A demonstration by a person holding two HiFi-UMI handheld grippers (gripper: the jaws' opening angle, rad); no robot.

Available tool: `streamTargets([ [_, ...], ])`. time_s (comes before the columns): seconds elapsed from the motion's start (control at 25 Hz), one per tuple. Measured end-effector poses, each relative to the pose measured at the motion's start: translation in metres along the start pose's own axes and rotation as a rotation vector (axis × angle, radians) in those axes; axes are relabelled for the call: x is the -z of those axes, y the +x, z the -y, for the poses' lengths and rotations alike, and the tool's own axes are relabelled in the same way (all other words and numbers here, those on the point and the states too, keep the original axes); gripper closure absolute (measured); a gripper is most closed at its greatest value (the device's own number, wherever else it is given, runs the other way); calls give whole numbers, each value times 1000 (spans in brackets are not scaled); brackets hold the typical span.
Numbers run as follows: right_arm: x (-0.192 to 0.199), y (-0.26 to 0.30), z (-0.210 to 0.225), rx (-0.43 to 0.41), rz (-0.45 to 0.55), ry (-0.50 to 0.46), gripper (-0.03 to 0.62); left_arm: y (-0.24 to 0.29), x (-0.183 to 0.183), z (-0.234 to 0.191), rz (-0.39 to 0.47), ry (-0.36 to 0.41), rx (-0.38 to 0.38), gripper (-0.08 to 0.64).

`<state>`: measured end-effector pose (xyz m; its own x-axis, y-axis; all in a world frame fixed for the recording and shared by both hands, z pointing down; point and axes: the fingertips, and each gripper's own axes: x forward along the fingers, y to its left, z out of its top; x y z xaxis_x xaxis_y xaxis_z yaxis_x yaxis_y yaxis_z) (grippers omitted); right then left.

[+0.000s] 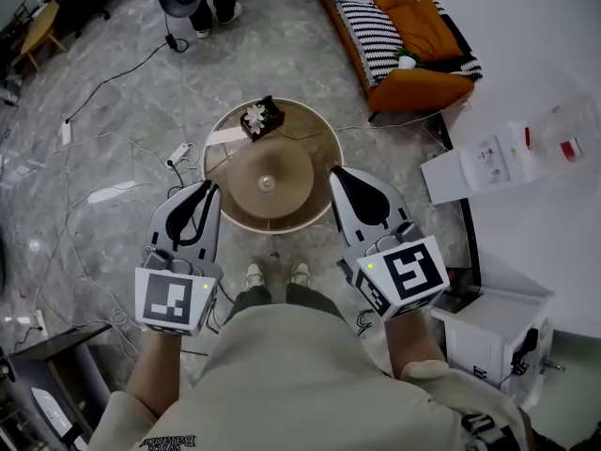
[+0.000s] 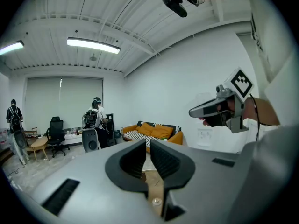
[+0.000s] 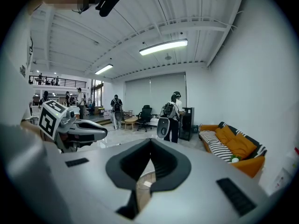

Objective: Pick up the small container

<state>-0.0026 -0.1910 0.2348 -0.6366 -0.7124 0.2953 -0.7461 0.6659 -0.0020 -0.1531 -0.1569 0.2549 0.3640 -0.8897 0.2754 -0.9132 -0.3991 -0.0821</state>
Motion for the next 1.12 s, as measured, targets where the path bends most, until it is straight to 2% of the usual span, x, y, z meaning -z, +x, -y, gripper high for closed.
streamTargets([
  [0.16,9,18,15,14,-17,-7,595,27,1,-5,9,33,3,541],
  [0.24,15,29,22,31,-31,-28,595,43,7,-4,-2,31,36,480],
  [0.36,28,46,30,27,-41,-43,595,68,19,-2,-17,25,78,426],
  [0.52,48,67,41,16,-64,-21,595,98,40,3,-24,11,136,322],
  [0.68,71,89,56,13,-98,8,595,132,67,7,-25,37,175,267],
  [1.12,145,148,79,0,-181,59,595,215,173,10,-88,37,212,213],
])
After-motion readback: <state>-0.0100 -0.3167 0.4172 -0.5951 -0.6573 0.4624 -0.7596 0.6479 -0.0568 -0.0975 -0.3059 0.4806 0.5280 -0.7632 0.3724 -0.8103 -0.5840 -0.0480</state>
